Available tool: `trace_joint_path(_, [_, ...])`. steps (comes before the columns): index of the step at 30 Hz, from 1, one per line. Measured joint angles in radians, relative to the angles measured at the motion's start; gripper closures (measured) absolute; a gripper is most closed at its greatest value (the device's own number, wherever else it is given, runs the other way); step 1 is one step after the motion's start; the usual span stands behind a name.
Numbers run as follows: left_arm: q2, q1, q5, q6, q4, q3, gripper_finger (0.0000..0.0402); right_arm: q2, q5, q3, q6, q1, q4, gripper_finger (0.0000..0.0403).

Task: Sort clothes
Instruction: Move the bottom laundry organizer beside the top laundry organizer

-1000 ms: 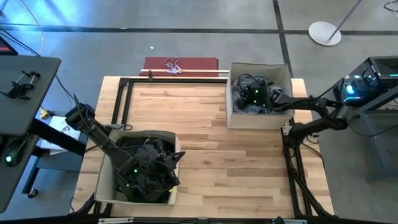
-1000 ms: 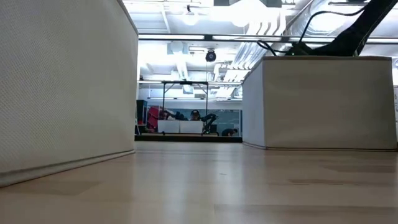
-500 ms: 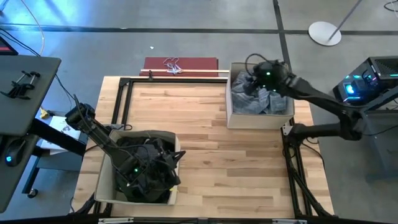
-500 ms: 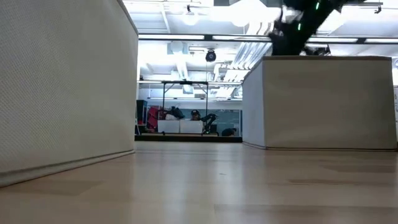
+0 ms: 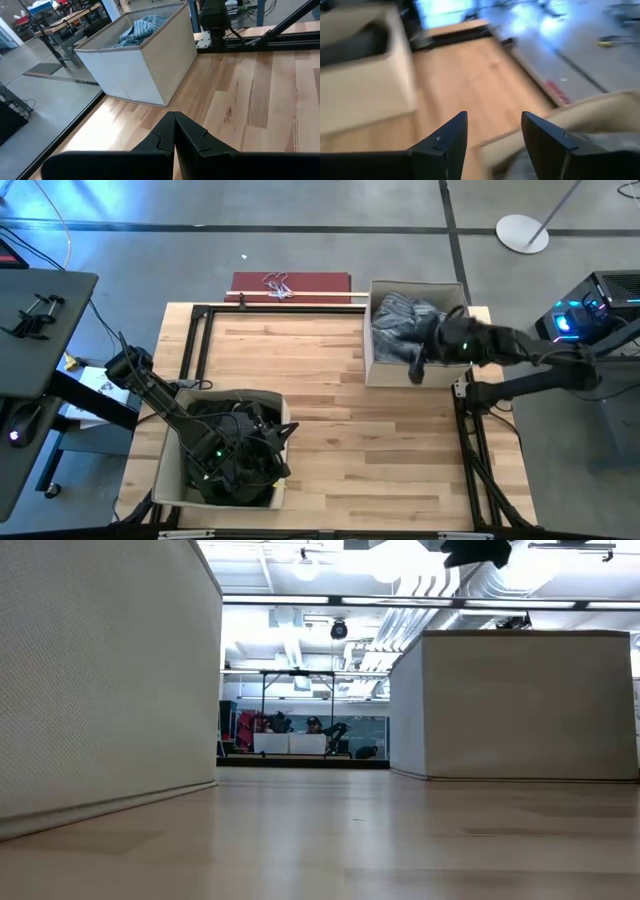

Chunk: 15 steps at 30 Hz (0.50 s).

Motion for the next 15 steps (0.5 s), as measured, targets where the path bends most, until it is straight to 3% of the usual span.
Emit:
trace_joint_path(7, [0.0,0.0,0.001,0.0,-0.002,0.0,0.0401,0.071,0.0,-0.082,0.02,0.273,0.046,0.0229])
trace_joint_path(15, [0.0,0.0,0.032,-0.002,0.0,0.0,0.0401,0.079,-0.099,-0.253,0.03,0.445,0.225,0.0238])
